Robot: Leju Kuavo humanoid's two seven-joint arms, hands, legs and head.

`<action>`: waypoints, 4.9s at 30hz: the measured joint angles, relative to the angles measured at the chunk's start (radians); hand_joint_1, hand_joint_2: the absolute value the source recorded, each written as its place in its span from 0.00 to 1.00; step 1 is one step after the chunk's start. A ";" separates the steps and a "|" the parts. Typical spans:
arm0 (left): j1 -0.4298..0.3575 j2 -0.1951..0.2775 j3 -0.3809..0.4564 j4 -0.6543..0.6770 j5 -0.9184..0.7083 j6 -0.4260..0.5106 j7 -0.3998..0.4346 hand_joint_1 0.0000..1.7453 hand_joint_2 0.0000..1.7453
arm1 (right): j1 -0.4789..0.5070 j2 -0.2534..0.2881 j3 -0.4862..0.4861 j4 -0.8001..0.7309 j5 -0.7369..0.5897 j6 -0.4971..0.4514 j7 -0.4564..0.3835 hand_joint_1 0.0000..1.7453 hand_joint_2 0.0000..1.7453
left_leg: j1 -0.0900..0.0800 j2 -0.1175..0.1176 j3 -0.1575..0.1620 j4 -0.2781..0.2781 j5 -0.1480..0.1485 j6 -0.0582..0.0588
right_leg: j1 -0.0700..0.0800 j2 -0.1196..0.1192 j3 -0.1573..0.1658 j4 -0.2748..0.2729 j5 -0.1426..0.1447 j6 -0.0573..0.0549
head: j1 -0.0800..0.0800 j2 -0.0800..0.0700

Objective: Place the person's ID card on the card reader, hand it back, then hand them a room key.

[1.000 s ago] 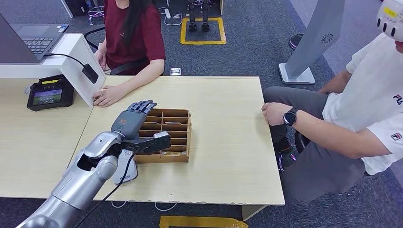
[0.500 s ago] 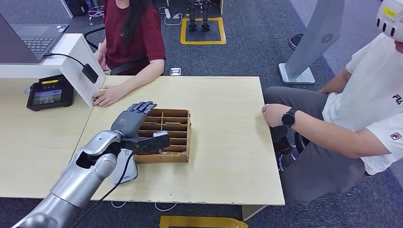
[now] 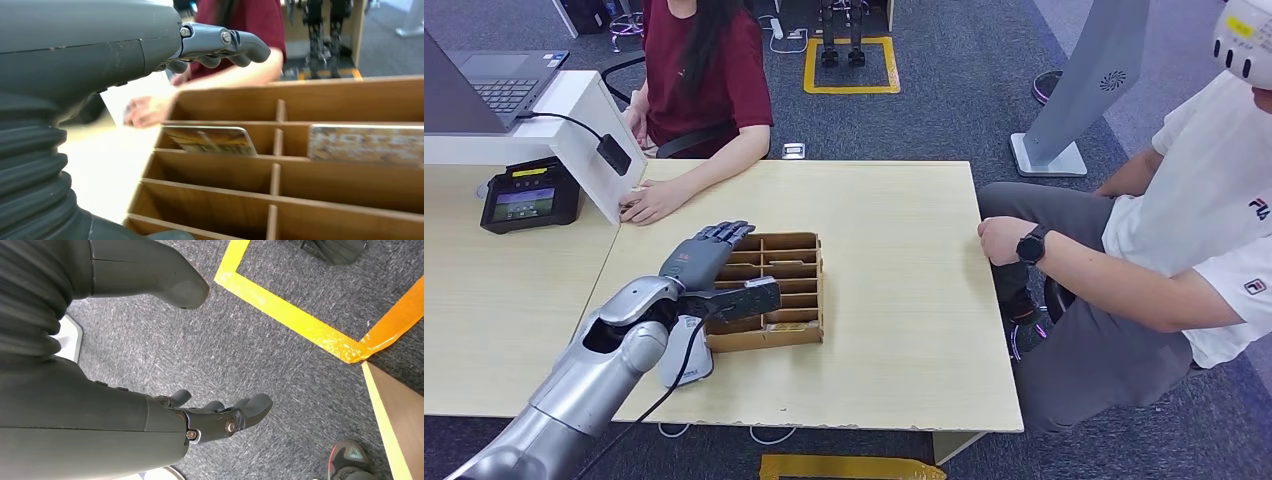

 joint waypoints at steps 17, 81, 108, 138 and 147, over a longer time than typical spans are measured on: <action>-0.033 0.021 -0.025 0.026 0.041 -0.025 -0.015 1.00 1.00 | -0.019 -0.012 0.029 0.025 -0.022 -0.008 -0.002 0.00 1.00 | 0.000 0.000 0.000 0.000 0.000 0.000 | 0.000 0.000 0.000 0.000 0.000 0.000 | 0.000 0.000; -0.113 0.113 -0.039 -0.231 0.173 0.001 -0.051 1.00 1.00 | 0.006 -0.028 0.056 0.023 -0.051 -0.032 -0.011 0.00 1.00 | 0.000 0.000 0.000 0.000 0.000 0.000 | 0.000 0.000 -0.001 0.000 0.000 0.000 | 0.000 0.000; -0.122 0.132 -0.039 -0.284 0.174 0.002 -0.051 1.00 1.00 | 0.014 -0.028 0.053 0.009 -0.047 -0.031 -0.011 0.00 1.00 | 0.000 0.000 0.000 0.000 0.000 0.000 | 0.000 0.000 -0.001 0.000 0.000 0.000 | 0.000 0.000; -0.245 0.018 0.086 -0.033 -0.274 0.196 0.251 1.00 1.00 | 0.020 -0.028 0.046 -0.025 -0.046 -0.014 0.008 0.00 1.00 | 0.000 0.000 -0.001 0.000 0.001 0.001 | 0.000 0.001 -0.001 0.000 0.000 0.000 | 0.001 0.000; -0.245 0.014 0.089 -0.021 -0.276 0.195 0.251 1.00 1.00 | 0.021 -0.028 0.046 -0.025 -0.047 -0.014 0.008 0.00 1.00 | 0.000 0.000 -0.001 0.000 0.001 0.000 | 0.000 0.001 -0.001 0.000 0.001 0.000 | 0.001 0.000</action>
